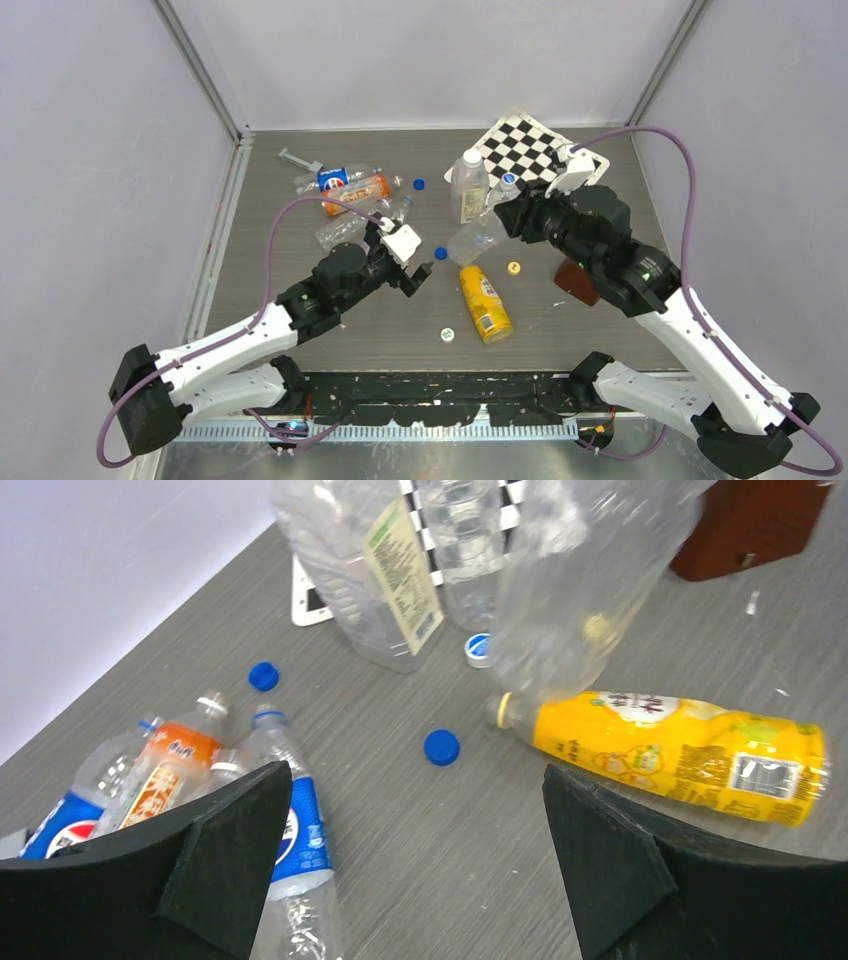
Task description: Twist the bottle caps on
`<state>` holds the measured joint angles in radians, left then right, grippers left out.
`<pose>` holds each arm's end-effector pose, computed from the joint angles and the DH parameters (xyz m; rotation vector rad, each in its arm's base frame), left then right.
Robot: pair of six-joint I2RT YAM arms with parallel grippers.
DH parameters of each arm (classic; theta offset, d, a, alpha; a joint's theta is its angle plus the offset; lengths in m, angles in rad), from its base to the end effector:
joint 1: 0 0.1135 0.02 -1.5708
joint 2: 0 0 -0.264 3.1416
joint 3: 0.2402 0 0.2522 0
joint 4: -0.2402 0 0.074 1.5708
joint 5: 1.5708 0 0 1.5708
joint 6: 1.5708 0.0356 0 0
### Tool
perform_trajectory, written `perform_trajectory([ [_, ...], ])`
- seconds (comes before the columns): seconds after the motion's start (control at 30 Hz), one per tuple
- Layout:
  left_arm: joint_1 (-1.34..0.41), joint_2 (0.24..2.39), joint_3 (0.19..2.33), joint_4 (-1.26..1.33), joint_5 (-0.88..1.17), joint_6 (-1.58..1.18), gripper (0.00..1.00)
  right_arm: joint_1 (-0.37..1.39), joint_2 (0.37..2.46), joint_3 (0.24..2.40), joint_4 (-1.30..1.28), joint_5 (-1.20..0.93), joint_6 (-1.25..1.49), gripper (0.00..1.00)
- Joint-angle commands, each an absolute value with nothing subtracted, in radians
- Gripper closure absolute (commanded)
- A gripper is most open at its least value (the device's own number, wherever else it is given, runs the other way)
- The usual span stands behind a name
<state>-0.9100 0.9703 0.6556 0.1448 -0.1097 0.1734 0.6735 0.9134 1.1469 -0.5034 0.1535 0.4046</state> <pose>0.1443 -0.1793 0.2940 0.8370 1.5488 -0.4437 0.1506 0.1132 0.4084 -0.1429 1.8764 0.6098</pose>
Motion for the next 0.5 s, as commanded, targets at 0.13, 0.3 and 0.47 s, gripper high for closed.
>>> perform_trajectory([
  [0.13, -0.840, 0.925, 0.685, 0.160, -0.285, 0.157, 0.00, 0.658, 0.949, 1.298, -0.707, 0.472, 0.133, 1.00],
  [0.3, -0.791, 0.902, 0.680, 0.170, -0.330, 0.163, 0.00, 0.570, 1.019, 1.311, -0.698, 0.467, 0.074, 1.00],
  [0.47, -0.775, 0.887, 0.672, 0.187, -0.346, 0.183, 0.00, 0.457, 1.074, 1.251, -0.584, 0.362, 0.070, 1.00],
])
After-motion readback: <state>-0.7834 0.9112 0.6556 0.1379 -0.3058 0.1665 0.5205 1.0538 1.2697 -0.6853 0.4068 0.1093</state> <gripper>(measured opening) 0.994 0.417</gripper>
